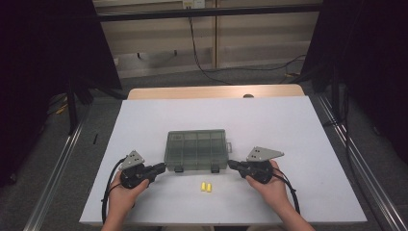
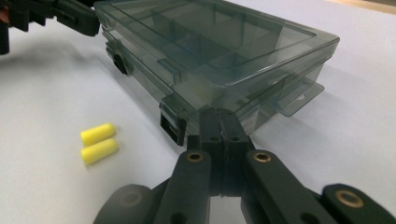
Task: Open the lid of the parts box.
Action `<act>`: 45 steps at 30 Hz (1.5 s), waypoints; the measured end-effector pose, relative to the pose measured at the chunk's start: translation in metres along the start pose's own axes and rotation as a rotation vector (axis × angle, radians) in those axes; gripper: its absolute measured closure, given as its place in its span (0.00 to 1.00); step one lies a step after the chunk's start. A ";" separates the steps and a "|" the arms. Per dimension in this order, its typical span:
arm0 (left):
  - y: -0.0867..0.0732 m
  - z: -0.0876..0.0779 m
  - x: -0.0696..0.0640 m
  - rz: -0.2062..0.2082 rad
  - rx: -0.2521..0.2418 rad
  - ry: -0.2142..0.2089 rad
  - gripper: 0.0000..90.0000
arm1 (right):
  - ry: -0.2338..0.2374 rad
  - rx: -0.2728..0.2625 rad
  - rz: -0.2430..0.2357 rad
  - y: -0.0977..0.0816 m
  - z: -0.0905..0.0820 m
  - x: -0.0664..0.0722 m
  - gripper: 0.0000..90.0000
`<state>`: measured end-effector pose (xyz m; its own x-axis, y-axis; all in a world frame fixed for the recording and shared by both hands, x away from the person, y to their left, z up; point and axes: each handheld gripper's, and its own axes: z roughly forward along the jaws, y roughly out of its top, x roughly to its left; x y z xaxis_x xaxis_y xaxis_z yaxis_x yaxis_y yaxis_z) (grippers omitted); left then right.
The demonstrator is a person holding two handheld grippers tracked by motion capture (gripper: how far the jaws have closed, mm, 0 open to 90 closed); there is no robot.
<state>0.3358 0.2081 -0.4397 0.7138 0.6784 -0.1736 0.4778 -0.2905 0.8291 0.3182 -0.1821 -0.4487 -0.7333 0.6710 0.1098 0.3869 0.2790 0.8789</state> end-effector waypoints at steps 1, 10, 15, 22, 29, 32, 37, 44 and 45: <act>0.001 0.000 0.000 0.000 -0.001 0.003 0.95 | 0.000 -0.006 0.005 0.001 -0.001 0.000 1.00; 0.005 0.001 -0.002 -0.005 -0.033 0.010 0.95 | -0.003 -0.029 0.005 0.010 0.006 -0.001 1.00; 0.008 0.001 -0.003 -0.010 -0.053 0.016 0.94 | -0.003 -0.032 0.003 0.010 0.007 -0.001 1.00; 0.011 0.003 -0.005 0.003 -0.040 0.027 0.94 | -0.008 -0.031 -0.001 0.008 0.016 -0.001 1.00; 0.013 0.003 -0.005 0.010 -0.050 0.047 0.92 | -0.021 -0.034 -0.030 0.007 0.018 0.003 1.00; 0.013 0.004 -0.006 0.005 -0.054 0.047 0.91 | -0.027 -0.038 -0.040 0.007 0.019 0.004 1.00; 0.014 0.005 -0.006 -0.003 -0.066 0.072 0.86 | -0.022 -0.043 -0.036 0.006 0.019 0.003 1.00; 0.015 0.005 -0.006 -0.015 -0.091 0.088 0.84 | -0.034 -0.048 -0.043 0.005 0.021 0.004 1.00; 0.015 0.005 -0.006 -0.017 -0.089 0.093 0.84 | -0.032 -0.050 -0.041 0.005 0.021 0.004 1.00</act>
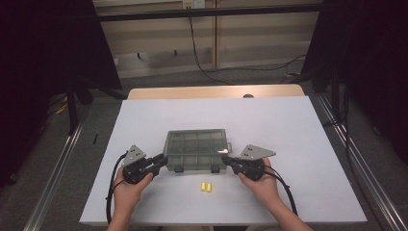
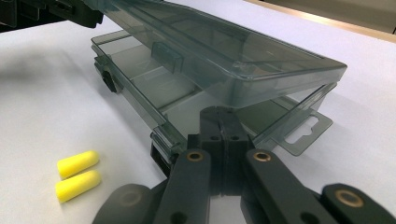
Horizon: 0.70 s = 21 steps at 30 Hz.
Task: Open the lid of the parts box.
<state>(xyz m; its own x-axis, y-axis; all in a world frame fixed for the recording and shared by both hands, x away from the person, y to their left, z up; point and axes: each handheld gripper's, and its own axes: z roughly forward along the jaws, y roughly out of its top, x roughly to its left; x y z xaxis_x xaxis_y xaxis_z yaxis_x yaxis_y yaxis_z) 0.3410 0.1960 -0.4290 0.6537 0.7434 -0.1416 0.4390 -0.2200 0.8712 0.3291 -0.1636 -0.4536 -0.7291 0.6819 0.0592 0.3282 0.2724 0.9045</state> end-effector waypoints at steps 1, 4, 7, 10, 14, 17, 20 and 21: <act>0.000 0.000 0.000 0.006 0.007 0.010 0.83 | -0.001 -0.001 -0.002 0.000 0.000 0.000 1.00; 0.000 0.001 0.000 0.003 0.009 0.016 0.82 | -0.007 -0.004 -0.012 -0.001 0.001 0.001 1.00; 0.000 0.002 0.001 -0.006 0.005 0.029 0.81 | -0.009 -0.008 -0.014 -0.001 0.002 0.001 1.00; 0.001 0.002 0.001 -0.007 -0.001 0.043 0.80 | -0.006 -0.010 -0.016 -0.001 0.004 0.001 1.00; 0.001 0.003 0.002 -0.011 -0.003 0.059 0.75 | -0.004 -0.006 -0.017 -0.001 0.006 0.001 1.00; 0.002 0.002 0.004 -0.019 -0.011 0.069 0.75 | -0.010 -0.003 -0.024 -0.001 0.007 0.002 1.00; 0.002 0.000 0.005 -0.023 -0.025 0.069 0.75 | -0.012 -0.001 -0.023 0.000 0.007 0.002 1.00; 0.003 0.000 0.005 -0.027 -0.030 0.069 0.75 | -0.011 -0.002 -0.022 0.000 0.007 0.002 1.00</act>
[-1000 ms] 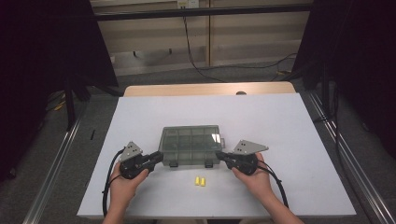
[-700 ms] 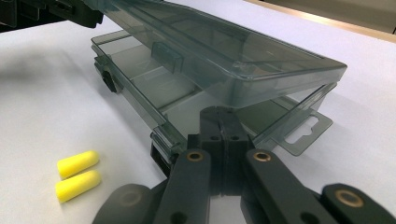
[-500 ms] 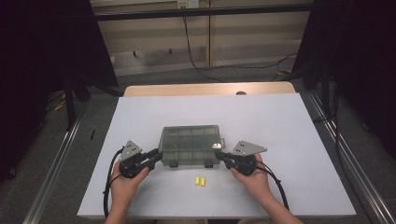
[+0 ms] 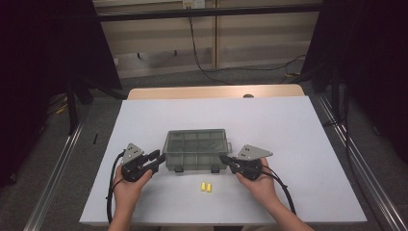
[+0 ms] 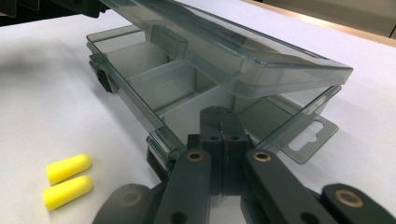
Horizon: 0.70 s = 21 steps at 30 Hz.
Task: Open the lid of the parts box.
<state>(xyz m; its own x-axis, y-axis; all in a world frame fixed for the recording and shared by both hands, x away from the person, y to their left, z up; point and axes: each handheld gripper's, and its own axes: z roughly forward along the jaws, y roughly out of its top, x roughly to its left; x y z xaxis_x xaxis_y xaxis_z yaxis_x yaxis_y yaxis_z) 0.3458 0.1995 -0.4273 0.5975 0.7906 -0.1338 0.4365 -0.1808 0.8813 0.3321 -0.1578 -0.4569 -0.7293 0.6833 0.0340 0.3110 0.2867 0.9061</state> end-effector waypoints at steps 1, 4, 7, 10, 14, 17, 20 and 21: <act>0.000 0.000 0.000 -0.005 -0.011 0.001 0.75 | 0.001 -0.001 0.001 0.000 0.000 0.000 1.00; 0.002 -0.003 0.001 0.005 -0.020 0.004 0.75 | 0.000 -0.002 0.000 0.000 -0.001 0.000 1.00; 0.004 -0.004 0.002 0.009 -0.028 0.003 0.75 | 0.000 -0.001 0.003 0.000 -0.001 0.000 1.00; 0.007 -0.006 0.002 0.020 -0.036 0.000 0.76 | 0.001 -0.002 0.004 0.000 -0.001 0.000 1.00; 0.012 -0.004 -0.001 0.031 -0.038 -0.014 0.76 | -0.003 -0.003 0.002 -0.001 -0.001 0.001 1.00; 0.014 -0.001 -0.001 0.029 -0.043 -0.018 0.75 | -0.006 -0.005 0.000 -0.001 -0.001 0.001 1.00; 0.016 0.002 -0.001 0.030 -0.044 -0.024 0.76 | -0.008 -0.005 -0.002 -0.001 -0.001 0.001 1.00; 0.017 0.003 -0.001 0.033 -0.045 -0.028 0.76 | -0.009 -0.004 -0.004 -0.001 -0.001 0.001 1.00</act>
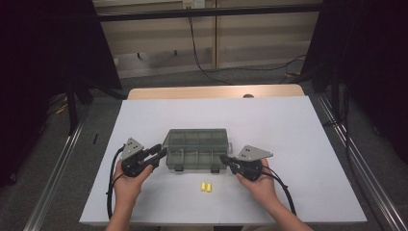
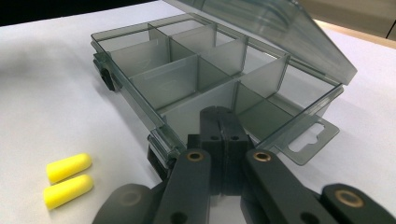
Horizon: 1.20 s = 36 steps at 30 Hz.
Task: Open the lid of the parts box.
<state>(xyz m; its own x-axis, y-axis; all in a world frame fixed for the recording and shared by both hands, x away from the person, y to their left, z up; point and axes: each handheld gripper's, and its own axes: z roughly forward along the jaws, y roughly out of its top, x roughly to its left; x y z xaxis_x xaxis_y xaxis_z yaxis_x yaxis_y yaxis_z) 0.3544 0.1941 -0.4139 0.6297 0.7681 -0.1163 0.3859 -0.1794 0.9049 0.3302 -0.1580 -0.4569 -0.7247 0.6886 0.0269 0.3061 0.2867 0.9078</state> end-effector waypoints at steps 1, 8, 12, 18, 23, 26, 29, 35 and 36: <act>0.001 0.000 0.000 0.003 0.002 0.002 0.76 | -0.001 0.000 0.000 0.000 0.000 0.000 1.00; 0.007 0.004 0.001 0.003 -0.006 -0.009 0.77 | -0.007 -0.001 -0.003 0.000 0.000 0.001 1.00; 0.009 0.005 0.003 -0.003 -0.009 -0.005 0.78 | -0.009 -0.001 -0.005 0.000 0.000 0.001 1.00; 0.012 0.007 0.005 -0.001 -0.011 -0.005 0.79 | -0.006 0.000 -0.003 0.000 0.000 0.001 1.00; 0.017 0.010 0.008 -0.007 -0.011 -0.004 0.80 | -0.008 0.000 -0.004 0.000 0.000 0.001 1.00; 0.018 0.012 0.009 -0.011 -0.006 -0.006 0.80 | -0.008 -0.001 -0.004 0.000 0.000 0.001 1.00; 0.020 0.014 0.010 -0.004 0.000 -0.006 0.81 | -0.010 -0.001 -0.005 0.000 0.000 0.001 1.00; 0.024 0.016 0.012 -0.010 -0.008 -0.007 0.82 | -0.012 -0.002 -0.008 0.000 0.000 0.001 1.00; 0.025 0.016 0.012 -0.012 -0.010 -0.007 0.83 | -0.014 -0.002 -0.011 0.000 0.000 0.002 1.00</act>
<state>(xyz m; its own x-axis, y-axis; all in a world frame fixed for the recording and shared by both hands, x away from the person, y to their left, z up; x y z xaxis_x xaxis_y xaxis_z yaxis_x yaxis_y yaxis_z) 0.3826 0.1887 -0.3995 0.6296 0.7659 -0.1304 0.3870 -0.1636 0.9074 0.3288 -0.1571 -0.4570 -0.7195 0.6945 0.0114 0.2969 0.2926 0.9090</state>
